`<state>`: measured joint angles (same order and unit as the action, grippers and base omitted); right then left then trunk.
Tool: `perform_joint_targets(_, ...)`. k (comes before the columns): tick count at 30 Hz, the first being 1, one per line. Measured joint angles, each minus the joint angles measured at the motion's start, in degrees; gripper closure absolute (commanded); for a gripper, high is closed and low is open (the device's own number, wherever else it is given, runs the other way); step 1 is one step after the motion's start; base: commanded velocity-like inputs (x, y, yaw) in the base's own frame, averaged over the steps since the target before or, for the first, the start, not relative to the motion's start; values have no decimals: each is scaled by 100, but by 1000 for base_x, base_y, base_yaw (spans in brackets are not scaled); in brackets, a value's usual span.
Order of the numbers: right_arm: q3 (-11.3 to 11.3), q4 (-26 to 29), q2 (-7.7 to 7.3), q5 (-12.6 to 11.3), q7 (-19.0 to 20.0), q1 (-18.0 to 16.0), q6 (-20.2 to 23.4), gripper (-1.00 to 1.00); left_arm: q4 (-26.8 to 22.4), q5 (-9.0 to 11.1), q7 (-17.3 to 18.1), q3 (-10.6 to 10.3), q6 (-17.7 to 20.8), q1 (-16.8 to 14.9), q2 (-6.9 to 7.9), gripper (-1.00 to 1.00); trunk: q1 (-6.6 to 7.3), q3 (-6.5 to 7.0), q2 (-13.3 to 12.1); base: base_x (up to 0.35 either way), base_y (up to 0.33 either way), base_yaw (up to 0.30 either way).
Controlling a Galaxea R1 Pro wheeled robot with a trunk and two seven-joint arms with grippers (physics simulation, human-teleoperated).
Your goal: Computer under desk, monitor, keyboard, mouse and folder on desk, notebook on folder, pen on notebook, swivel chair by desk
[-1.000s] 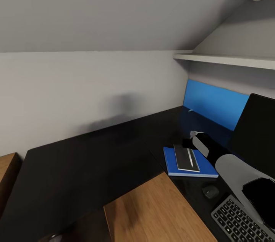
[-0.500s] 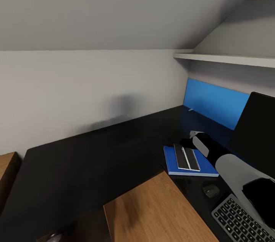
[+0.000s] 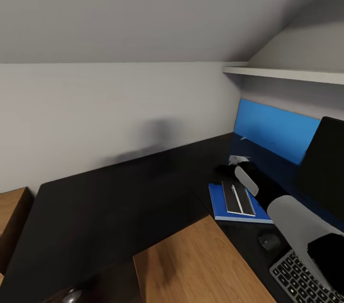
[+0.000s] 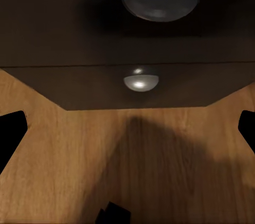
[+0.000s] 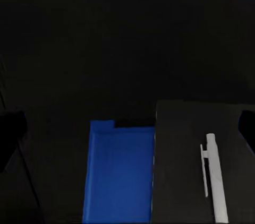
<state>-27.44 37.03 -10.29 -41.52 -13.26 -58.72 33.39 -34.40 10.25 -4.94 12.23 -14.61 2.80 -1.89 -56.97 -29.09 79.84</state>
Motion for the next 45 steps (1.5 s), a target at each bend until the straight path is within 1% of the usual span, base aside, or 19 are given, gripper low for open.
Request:
perform_joint_targets(2,-7,231,47,17,-27,106,5,-100,1,0,0,-2,0,0,0,-100,0,0,0,0,0,264)
perform_joint_targets(3,-17,645,144,21,-168,326,7,-100,2,-1,0,-3,0,-1,3,-100,0,0,0,0,0,271)
perform_joint_targets(6,-40,1076,247,60,-440,571,11,-100,14,0,-5,3,0,0,6,-100,0,0,0,0,0,269)
perform_joint_targets(7,-224,1694,471,63,-1079,912,5,-100,132,1,-13,15,-6,0,15,-100,0,-2,0,0,0,232)
perform_joint_targets(9,-381,1918,598,77,-1372,1029,2,-100,180,0,-15,17,-11,0,19,-100,0,-2,0,0,0,160)
perform_joint_targets(11,-762,2175,742,63,-1789,1145,-20,-100,230,-1,-17,19,-20,-1,19,-100,0,-3,0,0,0,72)
perform_joint_targets(14,-1035,2265,813,44,-1950,1187,-37,-100,250,-1,-17,20,-24,0,18,-100,0,-4,0,0,0,40)
perform_joint_targets(15,-1146,2295,856,23,-2006,1209,-56,-100,258,-2,-18,20,-23,-1,17,-100,0,-4,0,0,0,13)
perform_joint_targets(16,-1248,2317,931,6,-2060,1264,-99,-100,263,-2,-18,20,-25,-1,19,-100,0,-4,0,0,0,11)
perform_joint_targets(18,-1313,2331,1013,2,-2096,1331,-139,-100,271,-3,-18,20,-26,-2,17,-100,0,-4,0,0,0,6)
perform_joint_targets(21,-1348,2351,1080,18,-2109,1384,-158,-100,270,-3,-18,21,-27,-2,19,-100,0,-4,0,0,0,2)
perform_joint_targets(24,-1377,2372,1225,8,-2130,1419,-173,-100,273,-2,-18,21,-35,-2,22,-100,0,-4,0,0,0,0)
perform_joint_targets(31,-1380,2386,1283,8,-2138,1423,-173,-100,270,-2,-18,20,-36,-2,23,-100,-2,-4,0,-122,0,0)
perform_joint_targets(39,-1385,2392,1294,29,-2144,1429,-174,-100,272,-11,-18,20,-36,-2,19,-100,-4,2,0,-333,0,14)
perform_joint_targets(45,-1389,2392,1294,42,-2154,1432,-177,-100,276,-11,-23,20,-36,-2,25,-100,-3,45,0,-337,0,92)
